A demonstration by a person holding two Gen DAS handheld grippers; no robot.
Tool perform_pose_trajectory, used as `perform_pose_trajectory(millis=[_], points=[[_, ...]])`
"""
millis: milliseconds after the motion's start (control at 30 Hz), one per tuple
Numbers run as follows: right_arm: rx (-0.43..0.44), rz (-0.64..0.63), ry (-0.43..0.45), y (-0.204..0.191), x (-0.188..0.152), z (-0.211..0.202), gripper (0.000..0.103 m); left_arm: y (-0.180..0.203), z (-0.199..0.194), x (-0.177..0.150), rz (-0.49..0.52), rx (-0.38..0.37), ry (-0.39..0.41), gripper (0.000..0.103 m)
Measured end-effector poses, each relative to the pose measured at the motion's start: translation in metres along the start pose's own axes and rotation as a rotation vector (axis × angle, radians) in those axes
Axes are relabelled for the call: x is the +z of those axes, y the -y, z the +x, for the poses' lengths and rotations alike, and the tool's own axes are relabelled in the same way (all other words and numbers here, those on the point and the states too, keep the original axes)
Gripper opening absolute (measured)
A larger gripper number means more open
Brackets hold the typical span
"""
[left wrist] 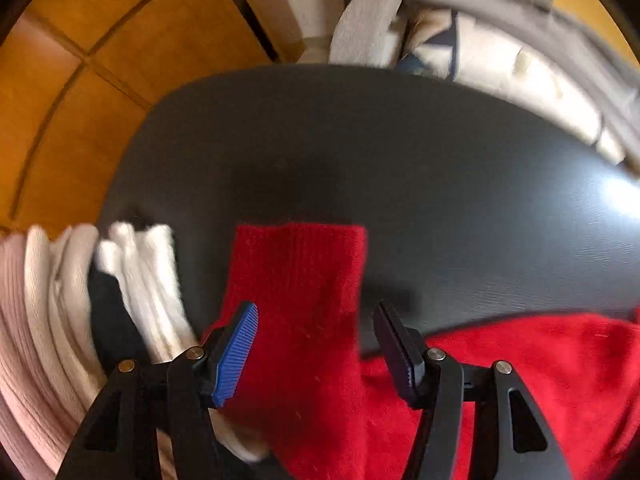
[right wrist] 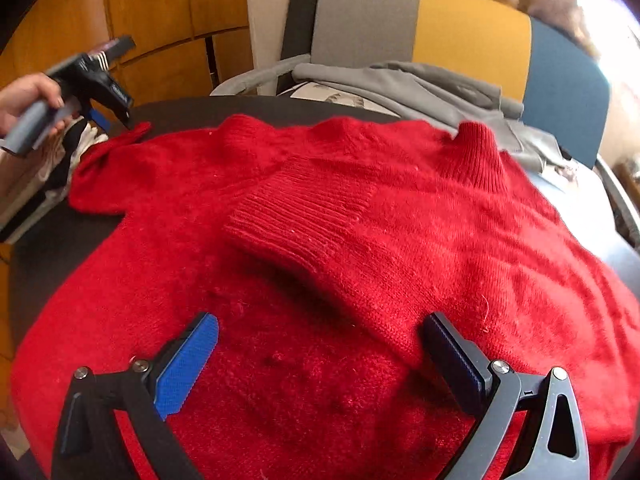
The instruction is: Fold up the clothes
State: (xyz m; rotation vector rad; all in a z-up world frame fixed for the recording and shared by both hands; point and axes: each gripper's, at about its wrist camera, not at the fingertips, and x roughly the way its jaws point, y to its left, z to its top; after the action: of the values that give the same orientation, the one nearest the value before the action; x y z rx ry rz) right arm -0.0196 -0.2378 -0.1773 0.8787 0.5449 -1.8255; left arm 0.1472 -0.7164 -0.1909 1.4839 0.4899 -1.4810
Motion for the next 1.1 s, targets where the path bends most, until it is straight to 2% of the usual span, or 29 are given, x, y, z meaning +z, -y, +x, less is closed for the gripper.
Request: perform_pose_trajectory(millis=[100, 200, 267, 333, 367, 400, 500, 633, 800, 933, 1100], points=[[0.010, 0.005, -0.001, 0.000, 0.000, 0.001, 0.103, 0.002, 0.014, -0.001, 0.026, 0.068, -0.022, 0.065], [0.005, 0.004, 0.041, -0.001, 0.002, -0.010, 0.103, -0.001, 0.014, 0.003, 0.008, 0.065, -0.009, 0.066], [0.003, 0.003, 0.068, -0.001, 0.003, -0.018, 0.103, -0.005, 0.015, 0.002, -0.001, 0.034, -0.014, 0.063], [-0.004, 0.001, 0.094, -0.001, 0.006, -0.025, 0.103, -0.010, 0.016, 0.000, -0.022, -0.024, -0.015, 0.053], [-0.028, -0.002, 0.100, 0.003, 0.012, -0.029, 0.103, -0.013, 0.015, -0.001, -0.034, -0.051, -0.009, 0.040], [-0.053, -0.002, 0.105, 0.007, 0.018, -0.032, 0.103, -0.016, 0.013, -0.003, -0.046, -0.073, 0.003, 0.021], [-0.127, 0.045, 0.094, 0.029, 0.030, -0.030, 0.103, -0.024, 0.008, -0.009, -0.081, -0.139, 0.041, 0.008], [-0.170, 0.087, 0.051, 0.045, 0.027, -0.018, 0.103, -0.037, 0.000, -0.017, -0.135, -0.235, 0.095, 0.007], [-0.222, 0.138, -0.003, 0.065, 0.024, -0.003, 0.103, -0.058, -0.044, -0.032, -0.202, -0.442, 0.226, 0.007], [-0.264, 0.179, -0.046, 0.081, 0.022, 0.010, 0.103, -0.055, -0.089, -0.047, -0.186, -0.589, 0.328, 0.007], [-0.292, 0.192, -0.065, 0.087, 0.022, 0.017, 0.103, -0.043, -0.143, -0.052, -0.156, -0.732, 0.397, 0.007]])
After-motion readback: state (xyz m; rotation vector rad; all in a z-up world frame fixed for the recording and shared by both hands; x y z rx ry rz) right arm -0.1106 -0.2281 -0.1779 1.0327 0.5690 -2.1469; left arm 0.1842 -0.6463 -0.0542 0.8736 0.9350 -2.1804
